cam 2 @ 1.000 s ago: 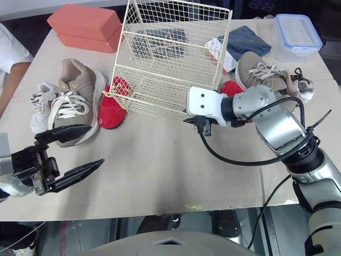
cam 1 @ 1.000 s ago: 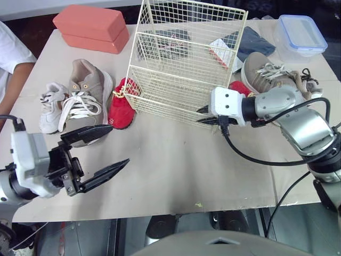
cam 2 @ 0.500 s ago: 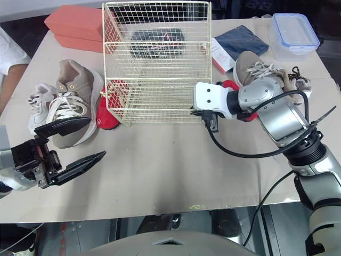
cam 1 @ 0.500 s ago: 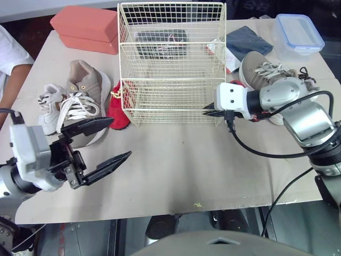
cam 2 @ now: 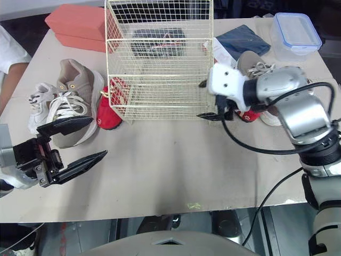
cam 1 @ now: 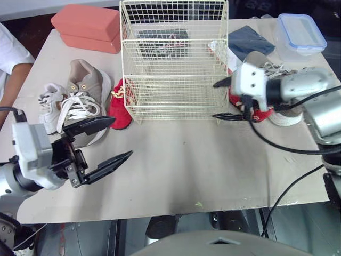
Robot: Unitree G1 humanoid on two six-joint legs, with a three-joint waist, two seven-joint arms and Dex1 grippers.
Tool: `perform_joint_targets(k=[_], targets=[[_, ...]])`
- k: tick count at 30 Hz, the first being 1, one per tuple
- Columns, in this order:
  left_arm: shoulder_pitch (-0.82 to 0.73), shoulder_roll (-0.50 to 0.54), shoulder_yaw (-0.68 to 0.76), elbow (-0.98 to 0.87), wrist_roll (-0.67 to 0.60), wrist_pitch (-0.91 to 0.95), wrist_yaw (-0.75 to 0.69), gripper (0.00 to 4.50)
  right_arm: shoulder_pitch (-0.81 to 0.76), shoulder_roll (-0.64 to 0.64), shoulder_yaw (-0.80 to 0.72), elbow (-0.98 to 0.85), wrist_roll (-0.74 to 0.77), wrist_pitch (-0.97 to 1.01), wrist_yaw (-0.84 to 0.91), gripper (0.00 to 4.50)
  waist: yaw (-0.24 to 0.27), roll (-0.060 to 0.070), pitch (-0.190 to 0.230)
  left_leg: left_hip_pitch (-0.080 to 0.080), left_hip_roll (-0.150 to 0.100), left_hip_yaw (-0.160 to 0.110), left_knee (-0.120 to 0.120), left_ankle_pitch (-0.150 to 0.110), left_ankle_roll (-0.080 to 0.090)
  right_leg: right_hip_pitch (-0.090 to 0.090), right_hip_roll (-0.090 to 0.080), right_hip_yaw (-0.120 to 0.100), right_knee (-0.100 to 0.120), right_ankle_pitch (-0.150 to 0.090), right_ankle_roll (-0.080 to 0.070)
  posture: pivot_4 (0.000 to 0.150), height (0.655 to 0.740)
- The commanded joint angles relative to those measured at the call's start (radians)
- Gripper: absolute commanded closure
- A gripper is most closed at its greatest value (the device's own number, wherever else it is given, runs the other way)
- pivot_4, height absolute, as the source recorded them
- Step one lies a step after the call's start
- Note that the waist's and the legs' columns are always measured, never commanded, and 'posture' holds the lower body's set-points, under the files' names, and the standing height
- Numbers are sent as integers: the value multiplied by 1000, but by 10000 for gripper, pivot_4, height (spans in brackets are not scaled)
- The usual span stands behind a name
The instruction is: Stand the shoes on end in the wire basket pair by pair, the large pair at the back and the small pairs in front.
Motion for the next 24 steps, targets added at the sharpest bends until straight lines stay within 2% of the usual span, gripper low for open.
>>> perform_joint_targets(k=[1,8,13,17,24], targets=[[-20,20,-9,-22,-30,15,7,0,8,-23,-147,-77,114,112,-35,668,0,0,0,0,0,0,0,0,0,0,0,0,0,0,0,1500,7400],[-134,67,-59,-67,-121,81,87,0,137,-180,-348,64,89,114,-100,668,14,0,0,0,-1,-1,0,0,0,1,-1,0,0,0,0,1500,7400],[-262,152,-103,-77,-225,168,183,0,309,-256,-463,148,61,127,-161,668,-4,2,1,0,0,2,0,0,0,0,0,1,1,0,0,1500,7400],[-345,213,-117,-76,-311,219,214,0,418,-248,-539,149,75,181,-217,668,1,2,2,0,0,3,0,0,0,0,0,1,2,0,0,1500,7400],[-394,267,-134,-68,-308,262,202,0,481,-180,-619,194,112,234,-323,668,-2,3,2,2,0,6,1,0,0,0,1,4,5,0,0,1500,7400]])
